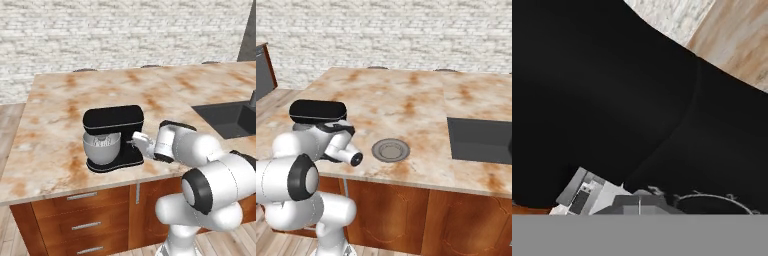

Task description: Add butter and sugar cubes to the stand mixer bowl and then turn on the stand mixer to begin making frosting.

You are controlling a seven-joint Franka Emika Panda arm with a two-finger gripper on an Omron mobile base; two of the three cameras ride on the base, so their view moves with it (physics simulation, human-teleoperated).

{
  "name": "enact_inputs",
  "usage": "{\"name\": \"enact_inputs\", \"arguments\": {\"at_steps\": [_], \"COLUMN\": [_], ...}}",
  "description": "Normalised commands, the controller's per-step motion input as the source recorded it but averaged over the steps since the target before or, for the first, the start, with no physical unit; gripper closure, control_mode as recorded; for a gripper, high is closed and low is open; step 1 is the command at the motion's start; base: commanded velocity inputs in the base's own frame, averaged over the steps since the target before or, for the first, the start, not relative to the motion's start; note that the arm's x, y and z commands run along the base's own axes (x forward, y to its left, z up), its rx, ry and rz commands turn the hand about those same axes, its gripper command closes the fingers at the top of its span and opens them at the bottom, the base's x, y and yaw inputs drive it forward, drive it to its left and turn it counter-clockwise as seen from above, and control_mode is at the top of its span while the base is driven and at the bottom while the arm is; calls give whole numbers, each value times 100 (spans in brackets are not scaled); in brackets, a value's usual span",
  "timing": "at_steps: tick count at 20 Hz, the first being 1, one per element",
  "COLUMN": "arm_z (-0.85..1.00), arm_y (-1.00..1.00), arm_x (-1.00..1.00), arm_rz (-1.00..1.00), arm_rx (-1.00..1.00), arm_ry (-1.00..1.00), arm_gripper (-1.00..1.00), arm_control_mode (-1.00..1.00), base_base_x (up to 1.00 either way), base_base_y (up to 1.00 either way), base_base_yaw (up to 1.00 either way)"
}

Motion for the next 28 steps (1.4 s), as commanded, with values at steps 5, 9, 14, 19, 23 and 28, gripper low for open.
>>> {"name": "enact_inputs", "arguments": {"at_steps": [5,9,14,19,23,28], "arm_z": [67,-3,-14,-38,-42,-30], "arm_y": [-54,-16,0,0,-2,0], "arm_x": [-1,0,-7,-30,-16,-7], "arm_rz": [-9,-3,0,0,0,0], "arm_rx": [9,0,1,2,5,6], "arm_ry": [14,42,36,18,1,-2], "arm_gripper": [100,100,100,100,100,100], "arm_control_mode": [-100,-100,-100,-100,-100,-100], "base_base_x": [0,0,0,0,0,0], "base_base_y": [0,0,0,0,0,0], "base_base_yaw": [0,0,0,0,0,0]}}
